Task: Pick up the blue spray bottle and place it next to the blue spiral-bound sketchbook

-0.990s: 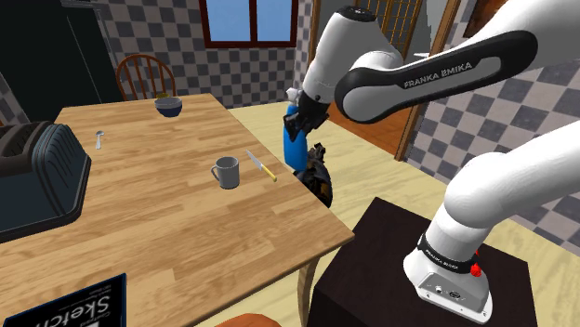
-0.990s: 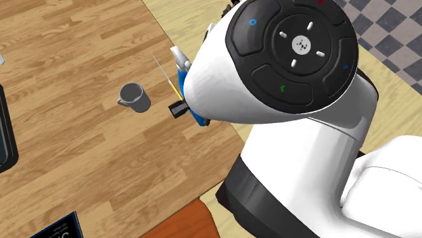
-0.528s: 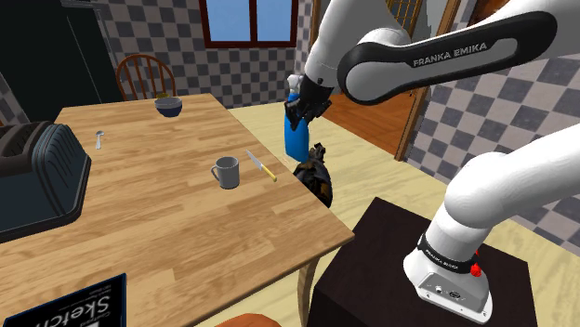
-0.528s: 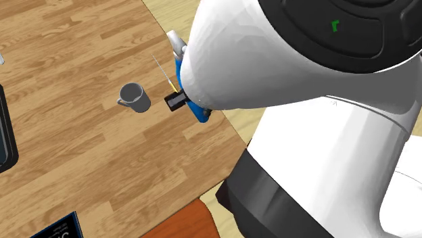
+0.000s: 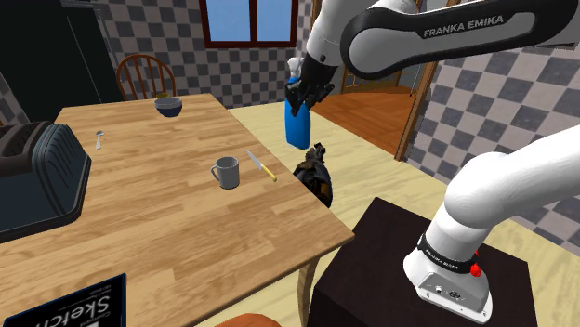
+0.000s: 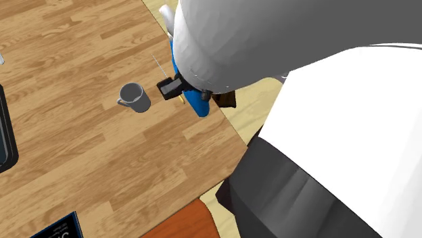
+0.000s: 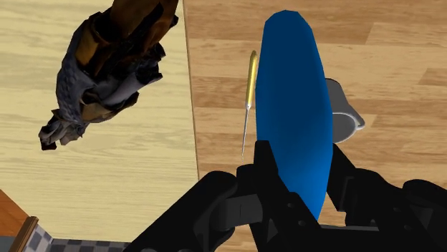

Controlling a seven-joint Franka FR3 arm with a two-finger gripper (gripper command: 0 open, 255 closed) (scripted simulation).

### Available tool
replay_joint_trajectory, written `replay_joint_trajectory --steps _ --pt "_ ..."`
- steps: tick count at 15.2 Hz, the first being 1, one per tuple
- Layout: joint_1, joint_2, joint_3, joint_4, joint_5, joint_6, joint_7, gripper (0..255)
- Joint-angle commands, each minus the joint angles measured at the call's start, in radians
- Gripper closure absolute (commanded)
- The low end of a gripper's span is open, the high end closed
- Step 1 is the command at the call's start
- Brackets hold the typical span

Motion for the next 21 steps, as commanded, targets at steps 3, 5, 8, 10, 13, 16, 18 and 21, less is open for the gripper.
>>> replay_joint_trajectory --steps 3,5,8,10,13,16,18,21 --pt "-0.003 0.001 -0.010 0.052 -0.002 -0.051 -0.010 255" --pt "-0.004 0.002 -0.014 0.079 -0.003 -0.076 -0.015 255" --pt "-0.007 0.006 -0.019 0.121 -0.005 -0.114 -0.021 255" --pt "-0.008 0.009 -0.022 0.146 -0.006 -0.136 -0.025 255" --pt "-0.016 0.069 0.056 0.209 -0.013 -0.142 0.052 255" --pt "-0.032 0.138 0.137 0.283 -0.030 -0.153 0.131 255" --pt "-0.047 0.188 0.194 0.338 -0.050 -0.163 0.186 255" --pt "-0.074 0.274 0.287 0.429 -0.095 -0.184 0.273 255"
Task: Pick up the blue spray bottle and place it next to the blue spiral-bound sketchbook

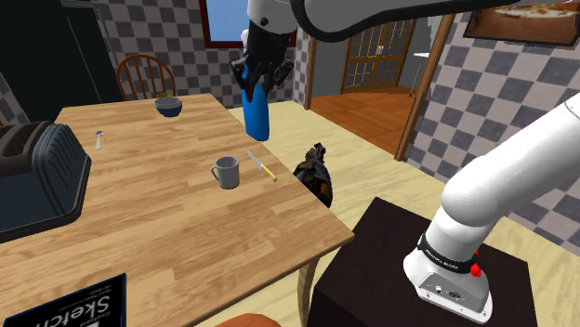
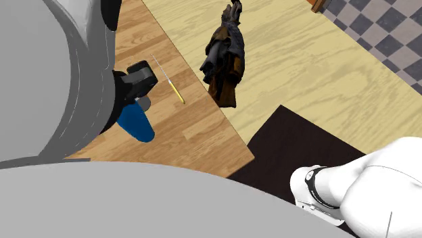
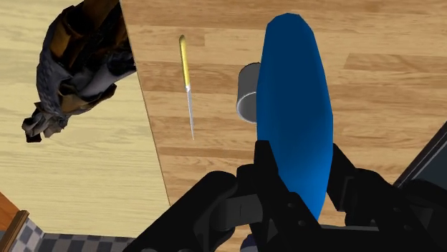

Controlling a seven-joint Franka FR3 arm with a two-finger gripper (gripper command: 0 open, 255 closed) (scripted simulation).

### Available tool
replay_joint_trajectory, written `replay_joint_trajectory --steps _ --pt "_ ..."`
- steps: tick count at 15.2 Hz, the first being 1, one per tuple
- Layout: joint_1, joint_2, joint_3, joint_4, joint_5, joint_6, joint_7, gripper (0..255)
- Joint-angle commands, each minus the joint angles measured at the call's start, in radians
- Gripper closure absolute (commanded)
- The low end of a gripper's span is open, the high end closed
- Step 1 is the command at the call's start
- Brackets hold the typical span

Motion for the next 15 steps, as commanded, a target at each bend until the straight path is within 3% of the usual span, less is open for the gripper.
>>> replay_joint_trajectory --steps 1,5,7,9,11,15 --pt "-0.018 0.057 0.061 0.056 -0.034 -0.012 0.060 255" --pt "-0.062 0.214 0.214 0.205 -0.154 -0.064 0.203 255" --pt "-0.073 0.322 0.300 0.292 -0.252 -0.108 0.290 255" --pt "-0.050 0.459 0.376 0.390 -0.386 -0.174 0.389 255" --pt "0.032 0.606 0.410 0.500 -0.529 -0.258 0.478 255" --pt "0.294 0.841 0.351 0.752 -0.730 -0.413 0.559 255"
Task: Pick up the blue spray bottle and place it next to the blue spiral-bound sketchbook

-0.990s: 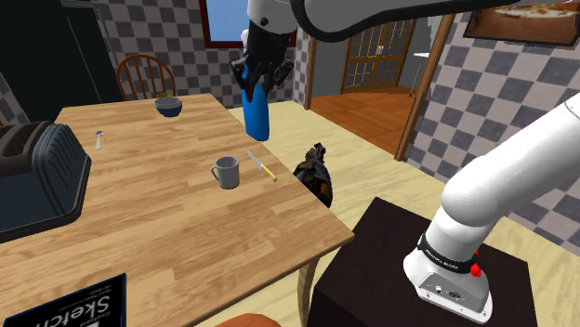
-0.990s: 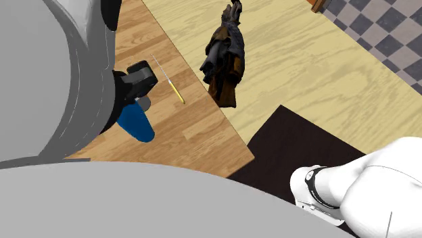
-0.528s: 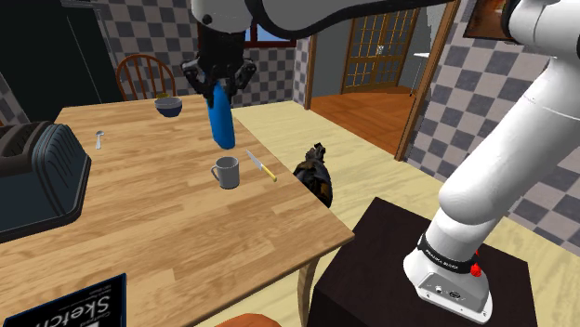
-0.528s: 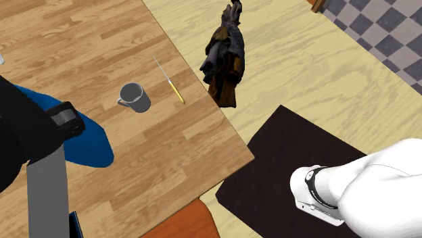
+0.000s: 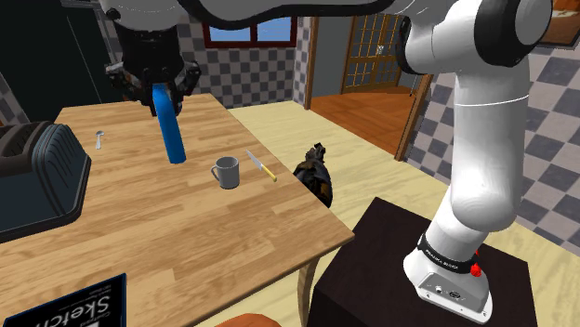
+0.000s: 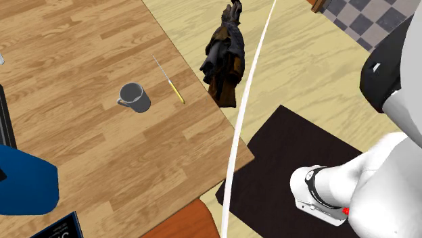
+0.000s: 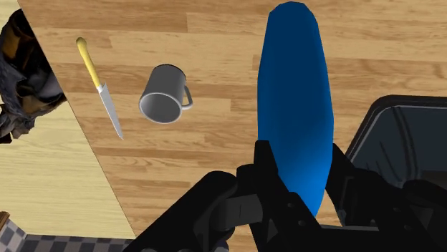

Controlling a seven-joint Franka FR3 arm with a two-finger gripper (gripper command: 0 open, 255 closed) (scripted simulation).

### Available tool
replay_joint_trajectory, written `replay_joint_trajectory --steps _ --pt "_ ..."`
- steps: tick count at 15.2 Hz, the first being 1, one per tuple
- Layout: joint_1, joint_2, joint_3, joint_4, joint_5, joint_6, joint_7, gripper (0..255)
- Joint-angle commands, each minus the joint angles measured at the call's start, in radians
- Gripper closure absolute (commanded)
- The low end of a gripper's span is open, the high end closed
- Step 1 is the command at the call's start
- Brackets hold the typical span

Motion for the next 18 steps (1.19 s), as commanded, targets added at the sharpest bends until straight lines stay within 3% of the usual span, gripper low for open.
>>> replay_joint_trajectory --steps 1,2,18 --pt "0.134 0.105 -0.035 0.136 -0.087 -0.074 0.022 255" --pt "0.222 0.172 -0.063 0.239 -0.136 -0.119 0.021 255" --pt "0.103 0.136 -0.051 -0.043 -0.117 0.085 0.131 255"
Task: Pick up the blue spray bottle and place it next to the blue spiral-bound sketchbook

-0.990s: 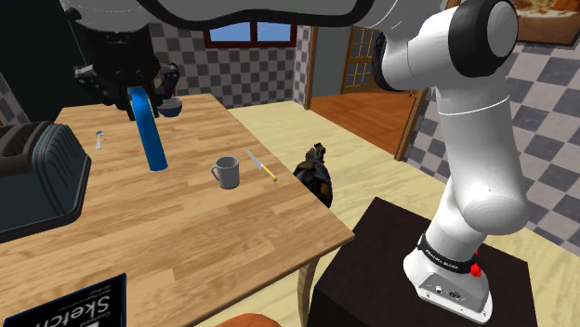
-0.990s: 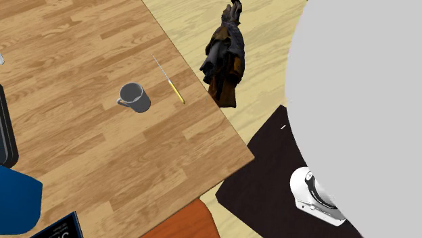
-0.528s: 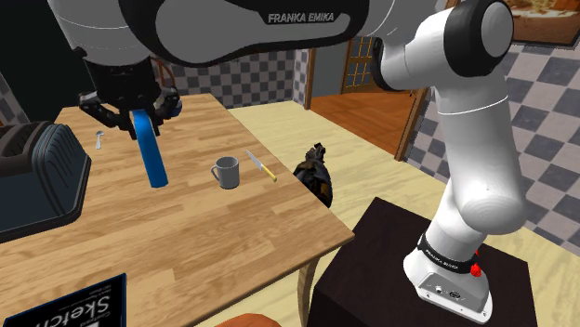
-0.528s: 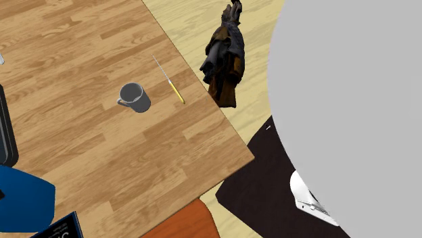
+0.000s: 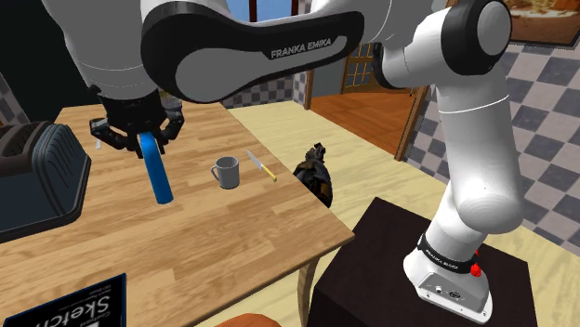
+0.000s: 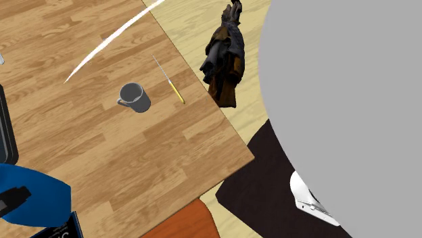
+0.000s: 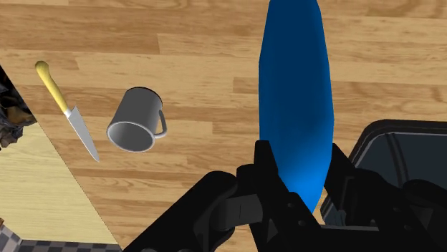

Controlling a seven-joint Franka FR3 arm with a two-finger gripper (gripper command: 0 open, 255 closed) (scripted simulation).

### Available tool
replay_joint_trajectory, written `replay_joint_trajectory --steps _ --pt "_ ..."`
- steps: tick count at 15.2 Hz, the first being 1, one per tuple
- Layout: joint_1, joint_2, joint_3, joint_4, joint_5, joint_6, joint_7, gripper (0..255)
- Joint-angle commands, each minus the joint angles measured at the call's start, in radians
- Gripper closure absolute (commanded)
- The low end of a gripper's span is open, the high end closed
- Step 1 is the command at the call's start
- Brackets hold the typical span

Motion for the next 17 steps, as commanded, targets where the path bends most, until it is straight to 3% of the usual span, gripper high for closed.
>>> replay_joint_trajectory --steps 1,17 --pt "-0.009 -0.001 0.000 -0.030 -0.003 0.024 0.015 255" --pt "-0.036 0.035 -0.030 -0.195 -0.061 0.175 0.121 255"
